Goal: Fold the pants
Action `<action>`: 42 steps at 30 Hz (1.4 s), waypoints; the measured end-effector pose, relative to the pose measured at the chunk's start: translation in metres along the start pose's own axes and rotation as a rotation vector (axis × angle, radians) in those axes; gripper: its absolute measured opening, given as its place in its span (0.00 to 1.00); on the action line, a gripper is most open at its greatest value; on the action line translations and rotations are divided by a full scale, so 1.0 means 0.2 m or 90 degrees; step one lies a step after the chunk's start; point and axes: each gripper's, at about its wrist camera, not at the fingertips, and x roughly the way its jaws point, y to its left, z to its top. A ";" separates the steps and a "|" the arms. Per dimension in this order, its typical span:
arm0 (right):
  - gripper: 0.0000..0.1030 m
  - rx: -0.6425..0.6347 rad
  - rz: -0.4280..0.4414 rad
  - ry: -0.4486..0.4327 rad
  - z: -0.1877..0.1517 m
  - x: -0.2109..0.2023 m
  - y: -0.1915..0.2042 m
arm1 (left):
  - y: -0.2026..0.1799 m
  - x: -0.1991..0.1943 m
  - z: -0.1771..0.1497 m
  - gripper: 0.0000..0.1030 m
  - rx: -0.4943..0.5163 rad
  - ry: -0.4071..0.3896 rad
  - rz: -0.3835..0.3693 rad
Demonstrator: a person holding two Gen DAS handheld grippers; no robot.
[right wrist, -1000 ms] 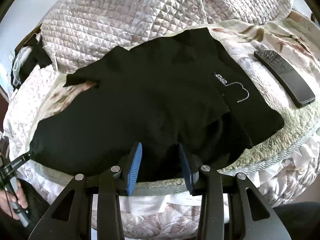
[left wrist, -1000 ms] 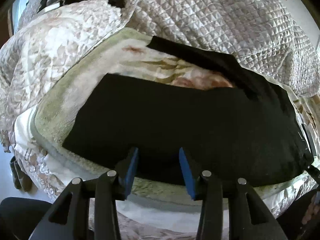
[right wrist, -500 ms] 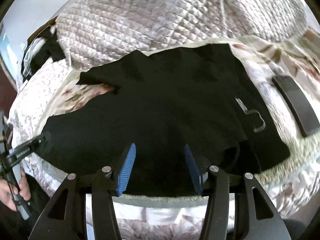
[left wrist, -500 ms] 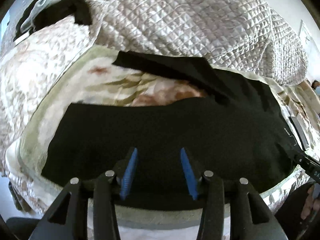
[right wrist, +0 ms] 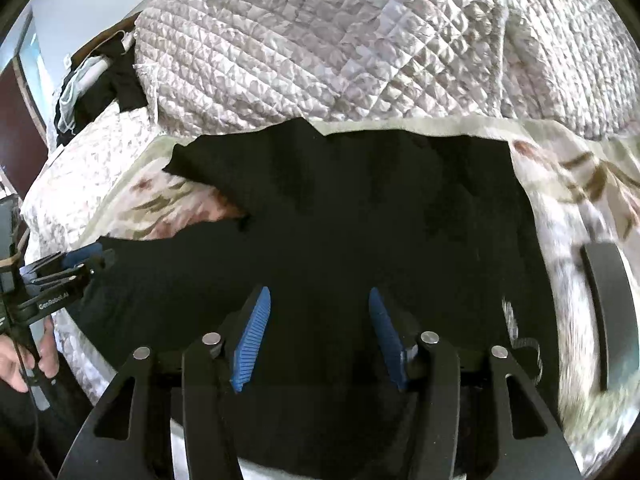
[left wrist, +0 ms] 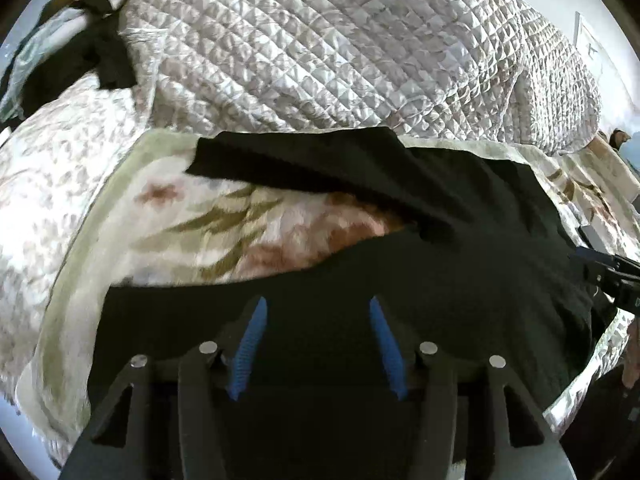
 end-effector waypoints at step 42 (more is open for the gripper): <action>0.08 -0.211 0.000 0.051 0.80 0.89 -0.34 | -0.11 1.02 0.82 0.02 0.080 0.012 -0.048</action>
